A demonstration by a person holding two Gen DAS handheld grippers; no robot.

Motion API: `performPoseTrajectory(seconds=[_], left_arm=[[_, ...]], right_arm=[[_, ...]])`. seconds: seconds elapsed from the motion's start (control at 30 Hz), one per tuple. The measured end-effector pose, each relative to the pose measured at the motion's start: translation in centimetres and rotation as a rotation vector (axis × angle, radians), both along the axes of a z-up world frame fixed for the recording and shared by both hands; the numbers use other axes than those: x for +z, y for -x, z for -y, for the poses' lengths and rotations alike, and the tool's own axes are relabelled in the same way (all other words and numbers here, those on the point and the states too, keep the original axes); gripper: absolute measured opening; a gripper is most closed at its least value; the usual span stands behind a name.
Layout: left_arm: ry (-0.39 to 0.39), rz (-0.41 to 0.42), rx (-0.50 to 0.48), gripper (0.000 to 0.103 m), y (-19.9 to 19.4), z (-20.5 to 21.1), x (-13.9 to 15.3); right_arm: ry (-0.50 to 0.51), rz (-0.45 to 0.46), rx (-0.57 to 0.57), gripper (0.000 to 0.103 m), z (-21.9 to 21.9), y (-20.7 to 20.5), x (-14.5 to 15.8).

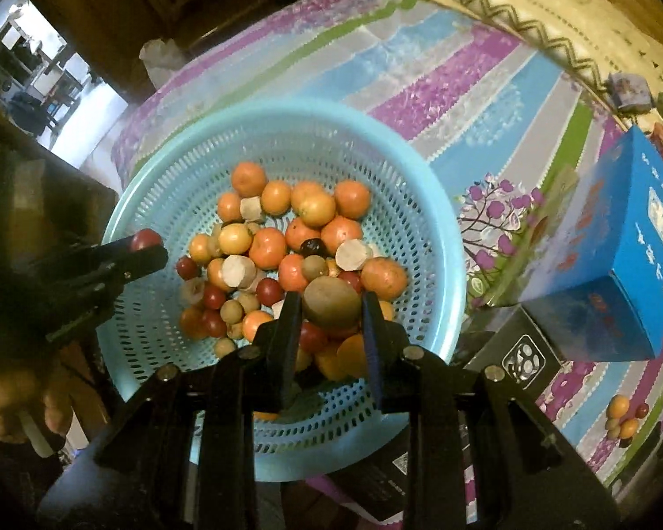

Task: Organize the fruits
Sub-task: 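Open the left tool over the basket while the right tool drops the brown fruit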

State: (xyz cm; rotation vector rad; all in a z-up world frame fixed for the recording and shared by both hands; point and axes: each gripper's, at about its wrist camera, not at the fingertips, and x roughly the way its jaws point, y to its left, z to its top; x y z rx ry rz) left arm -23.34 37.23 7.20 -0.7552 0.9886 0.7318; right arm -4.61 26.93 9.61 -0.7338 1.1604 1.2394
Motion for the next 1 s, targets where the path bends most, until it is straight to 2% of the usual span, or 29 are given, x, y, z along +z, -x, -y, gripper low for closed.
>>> performPoseTrajectory(seconds=[0.7, 0.73, 0.77, 0.8, 0.83, 1.0], left_arm=[[0.026, 0.002, -0.016, 0.028, -0.8, -0.3, -1.1], [0.027, 0.000, -0.010, 0.038, -0.7, -0.3, -1.1], [0.027, -0.001, -0.005, 0.045, -0.7, -0.4, -1.1], [0.023, 0.001, -0.004, 0.052, -0.6, -0.4, -1.1], [0.022, 0.001, -0.001, 0.055, -0.5, -0.4, -1.2], [0.032, -0.001, 0.010, 0.056, -0.4, -0.4, -1.6]], right_arm=[[0.031, -0.011, 0.016, 0.028, -0.6, 0.0, -0.9], [0.036, -0.020, 0.018, 0.035, -0.6, 0.0, -1.0], [0.035, -0.024, 0.016, 0.050, -0.5, -0.2, -1.1], [0.029, -0.015, 0.012, 0.057, -0.5, -0.2, -1.1], [0.023, -0.007, 0.010, 0.065, -0.4, -0.3, -1.0], [0.021, -0.017, 0.011, 0.065, -0.4, -0.2, -1.2]])
